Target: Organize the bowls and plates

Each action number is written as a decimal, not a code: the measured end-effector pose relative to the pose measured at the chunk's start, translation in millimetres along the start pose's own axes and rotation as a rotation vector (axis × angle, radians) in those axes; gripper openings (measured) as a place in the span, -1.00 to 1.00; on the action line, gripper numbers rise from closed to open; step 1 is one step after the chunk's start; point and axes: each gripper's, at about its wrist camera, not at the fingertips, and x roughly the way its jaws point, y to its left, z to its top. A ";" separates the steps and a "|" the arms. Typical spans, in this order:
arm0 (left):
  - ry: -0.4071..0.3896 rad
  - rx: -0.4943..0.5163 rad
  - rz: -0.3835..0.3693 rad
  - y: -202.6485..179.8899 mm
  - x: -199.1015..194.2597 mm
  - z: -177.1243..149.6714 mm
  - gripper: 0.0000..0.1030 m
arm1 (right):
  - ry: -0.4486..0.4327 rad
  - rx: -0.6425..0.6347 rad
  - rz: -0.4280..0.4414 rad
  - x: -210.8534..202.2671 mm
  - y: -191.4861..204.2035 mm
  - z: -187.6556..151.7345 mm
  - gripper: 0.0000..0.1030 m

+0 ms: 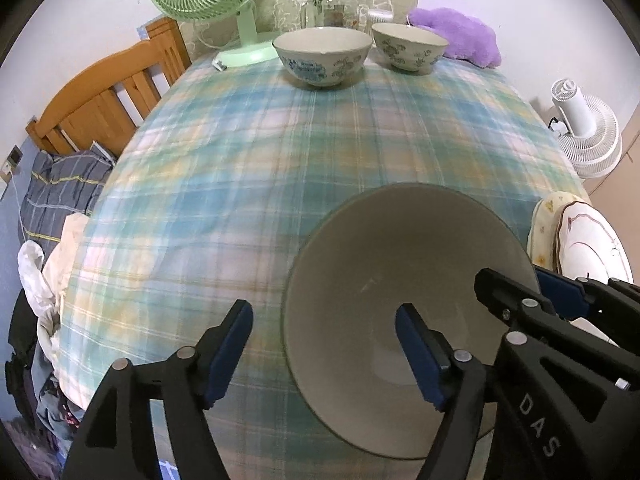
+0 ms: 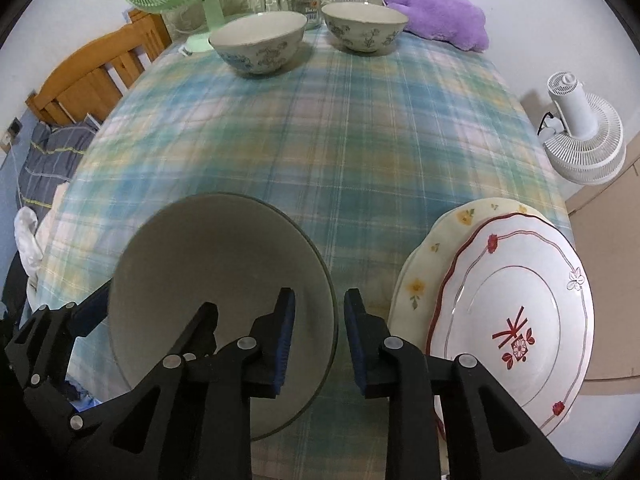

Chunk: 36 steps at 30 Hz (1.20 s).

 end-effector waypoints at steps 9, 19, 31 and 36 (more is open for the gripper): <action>-0.058 -0.017 -0.046 30.6 -25.3 5.5 0.76 | -0.062 0.045 -0.006 -27.1 8.1 4.0 0.19; -0.133 0.013 -0.111 48.9 -57.8 28.2 0.79 | -0.165 0.071 -0.025 -63.5 31.4 16.5 0.23; -0.216 0.002 -0.084 42.3 -77.2 84.7 0.79 | -0.291 0.071 -0.011 -96.7 24.2 65.7 0.23; -0.223 -0.022 -0.059 36.3 -68.4 113.8 0.78 | -0.291 0.050 -0.015 -91.6 15.0 98.0 0.24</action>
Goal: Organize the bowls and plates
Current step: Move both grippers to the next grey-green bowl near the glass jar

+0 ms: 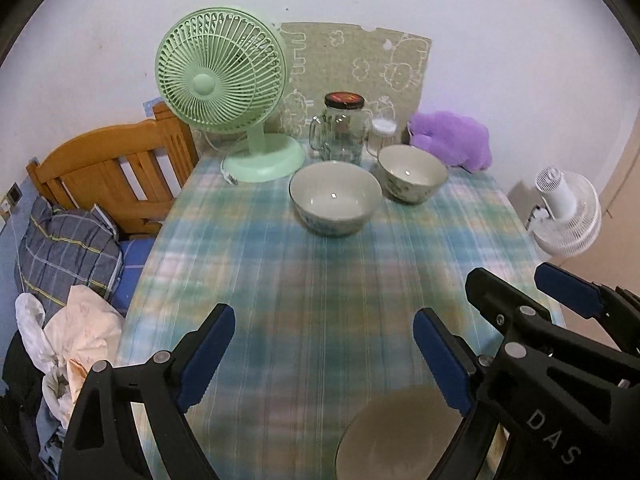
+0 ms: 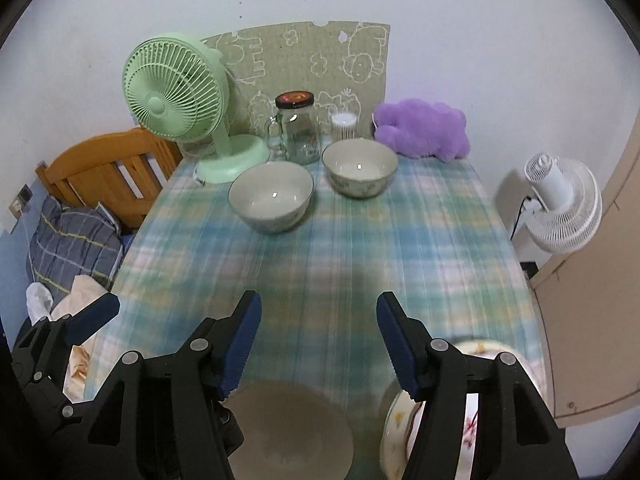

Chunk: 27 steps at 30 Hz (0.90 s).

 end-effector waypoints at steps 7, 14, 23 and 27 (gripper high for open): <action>-0.016 -0.034 0.050 -5.3 27.1 40.0 0.72 | -0.012 -0.023 0.023 30.2 -8.6 42.8 0.24; -0.020 -0.062 0.083 -11.0 62.5 79.2 0.59 | -0.022 -0.066 0.078 68.2 -13.7 86.8 0.24; 0.015 -0.067 0.130 -15.6 119.9 112.8 0.36 | 0.016 -0.073 0.155 133.8 -19.1 128.4 0.24; 0.029 -0.065 0.137 -14.0 144.6 120.9 0.28 | 0.038 -0.078 0.169 163.8 -14.7 139.9 0.24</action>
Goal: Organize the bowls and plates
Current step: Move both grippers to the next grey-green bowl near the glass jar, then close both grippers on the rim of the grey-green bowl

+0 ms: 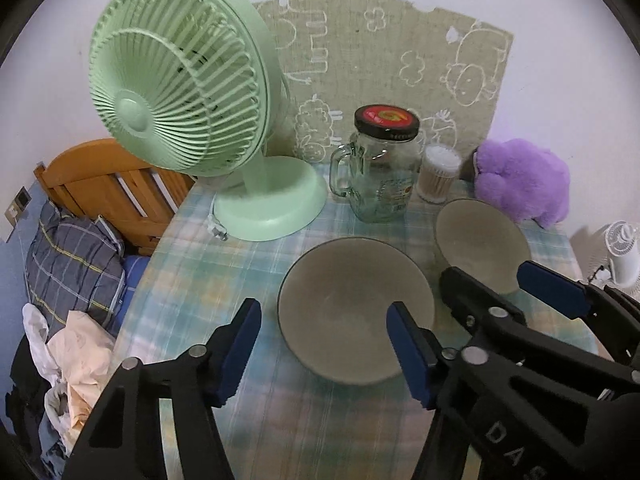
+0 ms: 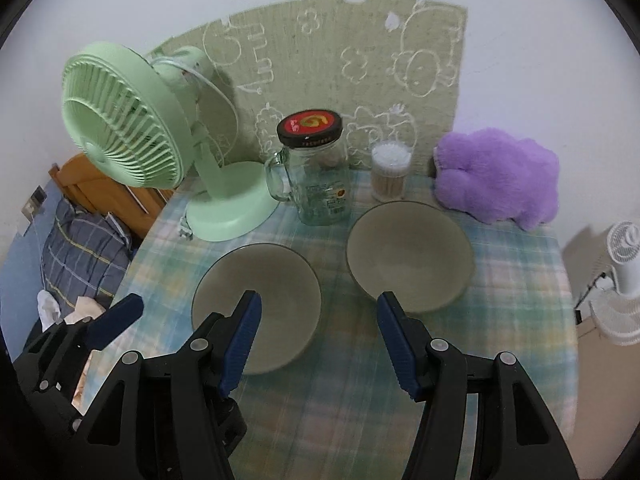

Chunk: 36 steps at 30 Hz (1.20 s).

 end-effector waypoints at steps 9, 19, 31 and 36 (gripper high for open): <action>0.061 -0.037 -0.006 12.2 60.8 4.4 0.07 | 0.055 -0.015 0.019 64.7 6.4 11.1 0.18; 0.093 -0.050 0.038 17.8 99.6 4.5 -0.35 | 0.100 -0.044 0.016 111.8 8.2 12.8 -0.34; 0.121 -0.058 0.056 21.6 97.6 2.3 -0.51 | 0.122 -0.048 0.003 114.7 12.3 12.0 -0.47; 0.112 -0.052 0.053 19.2 82.3 0.4 -0.51 | 0.120 -0.045 0.000 100.4 11.9 9.4 -0.48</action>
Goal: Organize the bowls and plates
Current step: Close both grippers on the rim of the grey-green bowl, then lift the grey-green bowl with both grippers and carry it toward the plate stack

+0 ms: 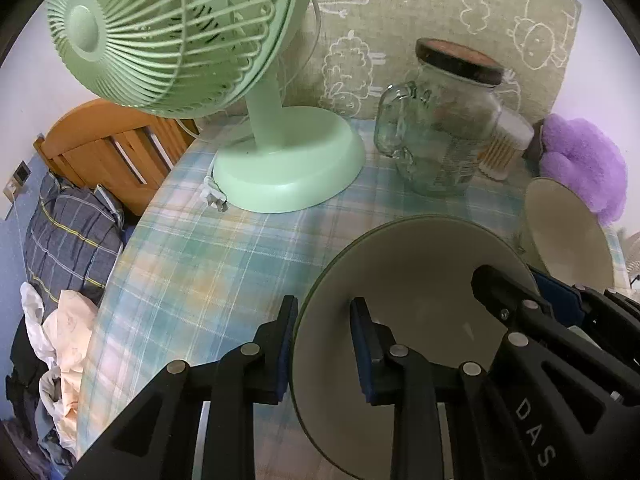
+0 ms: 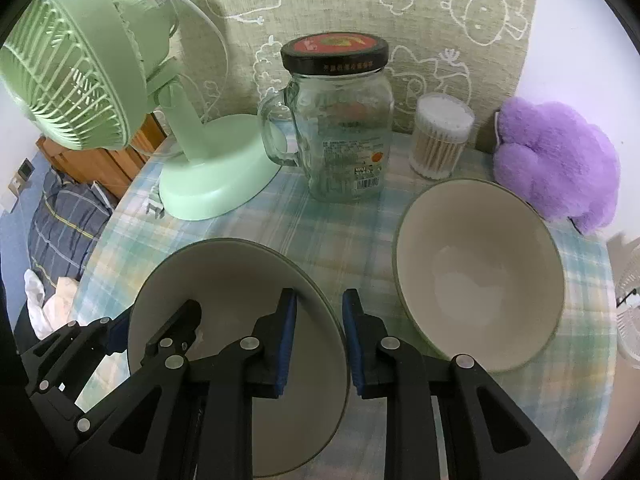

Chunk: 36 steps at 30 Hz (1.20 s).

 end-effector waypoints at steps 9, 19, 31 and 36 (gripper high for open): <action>-0.027 0.011 -0.022 1.1 -44.3 -14.2 -0.52 | -0.019 0.008 -0.017 -46.2 2.8 -16.2 -0.48; -0.073 0.039 -0.061 9.4 -113.4 -45.0 -0.52 | -0.073 0.033 -0.049 -118.5 16.5 -48.9 -0.48; -0.101 0.111 -0.114 23.7 -177.2 -97.2 -0.51 | -0.106 0.092 -0.103 -190.8 36.3 -111.2 -0.48; -0.097 0.141 -0.146 25.8 -194.3 -125.9 -0.51 | -0.106 0.108 -0.131 -212.3 42.3 -142.8 -0.49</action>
